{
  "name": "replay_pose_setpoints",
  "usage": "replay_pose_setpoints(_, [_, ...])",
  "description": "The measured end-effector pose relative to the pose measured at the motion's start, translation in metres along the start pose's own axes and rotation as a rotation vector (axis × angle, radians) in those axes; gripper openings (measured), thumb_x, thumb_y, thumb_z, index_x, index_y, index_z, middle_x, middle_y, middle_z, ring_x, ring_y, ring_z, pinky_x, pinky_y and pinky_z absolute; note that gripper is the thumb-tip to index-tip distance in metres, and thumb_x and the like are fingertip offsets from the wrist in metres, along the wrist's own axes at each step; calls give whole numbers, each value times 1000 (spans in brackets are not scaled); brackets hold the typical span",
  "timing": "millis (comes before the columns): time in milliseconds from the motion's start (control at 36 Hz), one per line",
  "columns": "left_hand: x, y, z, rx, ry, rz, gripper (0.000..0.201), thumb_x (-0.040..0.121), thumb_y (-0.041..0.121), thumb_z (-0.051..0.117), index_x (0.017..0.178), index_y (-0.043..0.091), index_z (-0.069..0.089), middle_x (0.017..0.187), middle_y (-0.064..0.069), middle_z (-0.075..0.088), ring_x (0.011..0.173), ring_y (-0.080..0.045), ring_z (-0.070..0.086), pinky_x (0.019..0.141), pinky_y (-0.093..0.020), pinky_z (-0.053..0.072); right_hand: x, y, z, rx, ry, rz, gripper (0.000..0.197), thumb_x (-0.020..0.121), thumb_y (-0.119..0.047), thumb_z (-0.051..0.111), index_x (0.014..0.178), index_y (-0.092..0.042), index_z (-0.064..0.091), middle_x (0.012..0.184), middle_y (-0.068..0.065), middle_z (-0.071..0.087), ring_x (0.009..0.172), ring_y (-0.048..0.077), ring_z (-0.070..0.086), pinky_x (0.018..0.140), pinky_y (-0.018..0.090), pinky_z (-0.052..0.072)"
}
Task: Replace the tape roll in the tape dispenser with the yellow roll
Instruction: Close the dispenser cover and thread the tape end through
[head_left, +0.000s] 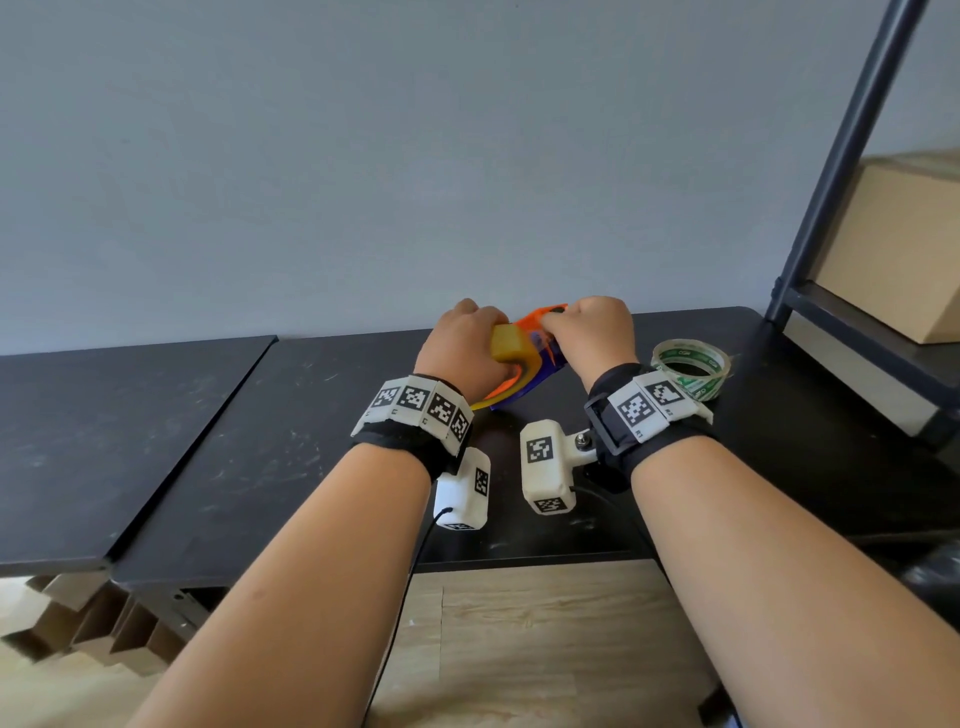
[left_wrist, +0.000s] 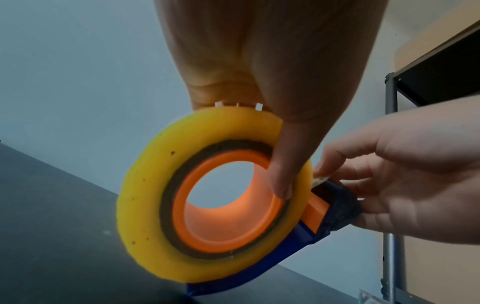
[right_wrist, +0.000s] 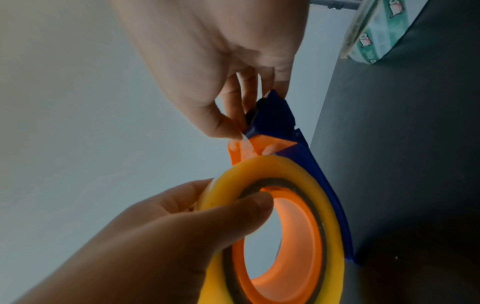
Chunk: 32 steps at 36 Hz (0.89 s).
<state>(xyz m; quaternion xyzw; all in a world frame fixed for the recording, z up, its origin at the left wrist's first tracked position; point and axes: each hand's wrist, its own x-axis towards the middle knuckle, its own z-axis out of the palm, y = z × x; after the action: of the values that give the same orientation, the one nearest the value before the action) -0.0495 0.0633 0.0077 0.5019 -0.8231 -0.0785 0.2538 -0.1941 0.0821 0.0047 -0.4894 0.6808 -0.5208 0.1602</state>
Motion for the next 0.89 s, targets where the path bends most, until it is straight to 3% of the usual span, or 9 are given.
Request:
replay_pose_setpoints(83, [-2,1,0,4,16,-12,48,74,31,69,121,23,59,118,-4,51,107,-24,55,86,-36,51,3,2,3,-9,17,14,34,72,-5,61,45,-2,42,50,9,42,49,23,38,49,31,32])
replay_pose_setpoints(167, [-4,3,1,14,27,-29,50,74,33,69,122,22,58,118,-3,51,104,-24,56,85,-38,53,7,6,8,-11,65,1,15,70,-12,62,64,1,66,83,19,65,70,30,63,61,39,55])
replay_pose_setpoints(250, [-5,5,2,11,41,-37,48,76,36,67,120,20,58,117,-3,52,99,-24,58,80,-35,52,7,8,9,11,82,-8,11,71,-13,63,66,-4,67,97,18,66,76,31,65,61,34,52])
replay_pose_setpoints(417, [-7,10,2,-2,48,-29,44,77,37,66,114,16,58,114,-4,52,93,-26,59,75,-32,49,7,12,4,-1,131,14,20,74,-18,65,59,-4,62,85,18,65,70,31,61,57,27,37])
replay_pose_setpoints(500, [-7,11,4,-3,48,-20,44,77,35,67,114,14,58,115,-5,52,92,-26,59,73,-32,49,6,13,0,21,142,33,31,73,-15,65,50,-6,46,67,15,51,58,26,44,52,28,32])
replay_pose_setpoints(639, [-7,10,4,-15,39,-14,46,76,35,69,115,14,57,116,-4,51,93,-24,58,73,-31,48,7,12,-5,45,120,57,26,70,-14,68,64,9,60,61,13,48,58,22,43,55,31,36])
replay_pose_setpoints(750, [-6,10,4,-12,35,-3,47,76,35,70,116,14,58,117,-5,52,94,-25,59,73,-30,47,9,13,-5,44,103,72,21,66,-13,69,54,-6,52,56,10,42,54,22,40,53,31,34])
replay_pose_setpoints(833, [-5,9,3,-9,25,-2,47,76,35,70,117,15,58,117,-4,51,94,-25,60,75,-30,49,10,14,-6,8,99,55,21,70,-14,70,62,3,63,63,15,58,58,27,53,55,31,44])
replay_pose_setpoints(889, [-4,8,3,-4,19,-2,48,75,34,71,116,15,58,117,-4,51,94,-25,60,76,-32,51,10,14,-6,-23,94,27,16,75,-18,71,67,-4,71,79,9,71,71,25,65,58,26,47])
